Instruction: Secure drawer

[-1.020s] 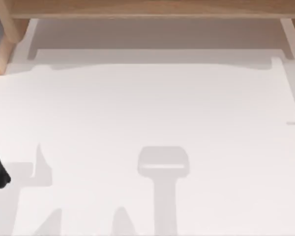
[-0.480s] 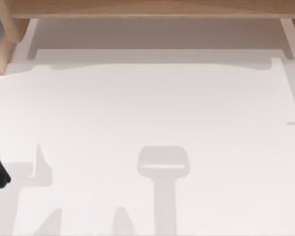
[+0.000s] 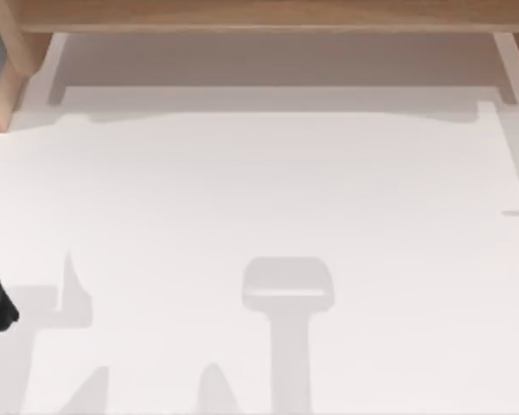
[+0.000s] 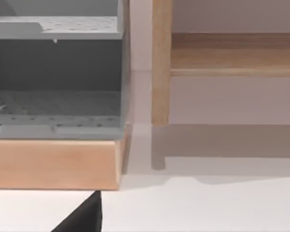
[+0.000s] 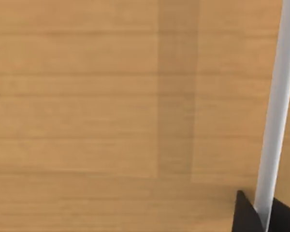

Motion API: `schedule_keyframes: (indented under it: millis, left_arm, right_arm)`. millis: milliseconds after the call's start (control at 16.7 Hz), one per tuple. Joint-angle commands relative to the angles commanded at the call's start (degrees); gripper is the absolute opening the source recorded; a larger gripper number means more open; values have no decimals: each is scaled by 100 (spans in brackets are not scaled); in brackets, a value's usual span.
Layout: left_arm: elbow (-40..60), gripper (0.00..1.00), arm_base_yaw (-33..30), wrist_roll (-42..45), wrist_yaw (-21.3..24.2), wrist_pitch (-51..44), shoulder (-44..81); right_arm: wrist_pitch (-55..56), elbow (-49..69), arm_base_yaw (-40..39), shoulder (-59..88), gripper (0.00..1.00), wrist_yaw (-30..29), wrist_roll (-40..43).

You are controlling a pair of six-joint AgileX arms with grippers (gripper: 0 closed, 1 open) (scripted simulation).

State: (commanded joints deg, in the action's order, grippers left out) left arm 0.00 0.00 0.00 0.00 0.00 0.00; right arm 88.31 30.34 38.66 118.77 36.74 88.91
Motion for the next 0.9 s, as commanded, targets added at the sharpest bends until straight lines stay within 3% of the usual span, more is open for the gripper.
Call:
schedule_keyframes:
  millis: [420,900]
  left_arm:
    - [0,100,0,0,0,0,0]
    - [0,100,0,0,0,0,0]
  right_arm:
    - [-674,1121,-539,382,0,-565,0]
    - [-950,1557,-687,588,0,-737,-16]
